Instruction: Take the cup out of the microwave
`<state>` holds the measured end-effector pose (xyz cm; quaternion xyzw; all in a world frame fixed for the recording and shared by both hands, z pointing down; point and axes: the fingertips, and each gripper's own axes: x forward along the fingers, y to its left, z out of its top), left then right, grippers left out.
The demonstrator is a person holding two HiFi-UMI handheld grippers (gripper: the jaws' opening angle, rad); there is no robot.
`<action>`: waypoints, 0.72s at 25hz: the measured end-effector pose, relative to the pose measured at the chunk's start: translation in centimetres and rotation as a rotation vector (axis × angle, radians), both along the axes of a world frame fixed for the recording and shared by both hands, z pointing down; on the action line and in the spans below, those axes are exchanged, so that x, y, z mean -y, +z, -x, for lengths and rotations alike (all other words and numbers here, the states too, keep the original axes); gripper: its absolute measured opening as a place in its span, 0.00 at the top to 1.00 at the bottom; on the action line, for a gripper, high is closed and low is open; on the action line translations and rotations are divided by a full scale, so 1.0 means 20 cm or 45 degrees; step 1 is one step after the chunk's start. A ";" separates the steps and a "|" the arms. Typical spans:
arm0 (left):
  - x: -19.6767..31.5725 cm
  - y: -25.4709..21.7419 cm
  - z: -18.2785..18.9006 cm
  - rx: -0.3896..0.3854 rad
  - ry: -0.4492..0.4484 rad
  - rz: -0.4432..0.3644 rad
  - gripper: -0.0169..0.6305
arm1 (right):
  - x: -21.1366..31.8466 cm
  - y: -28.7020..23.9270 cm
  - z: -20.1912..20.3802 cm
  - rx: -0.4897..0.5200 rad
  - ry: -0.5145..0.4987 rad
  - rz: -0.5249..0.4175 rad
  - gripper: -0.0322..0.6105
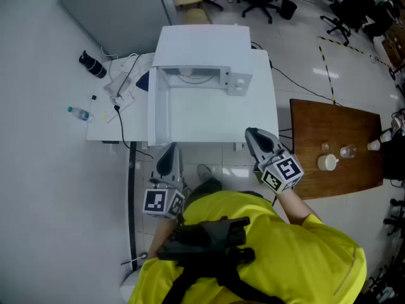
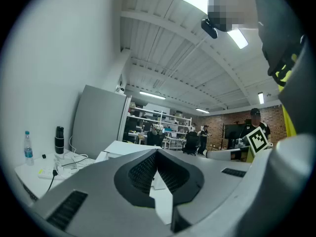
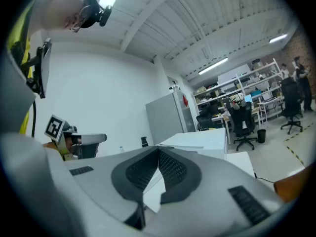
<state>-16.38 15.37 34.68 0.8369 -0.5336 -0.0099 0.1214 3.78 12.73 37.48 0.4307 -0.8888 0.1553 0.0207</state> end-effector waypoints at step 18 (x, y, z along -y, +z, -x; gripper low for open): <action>0.55 0.22 0.29 0.030 0.030 0.091 0.97 | 1.20 1.00 0.74 -0.299 -0.106 0.162 0.26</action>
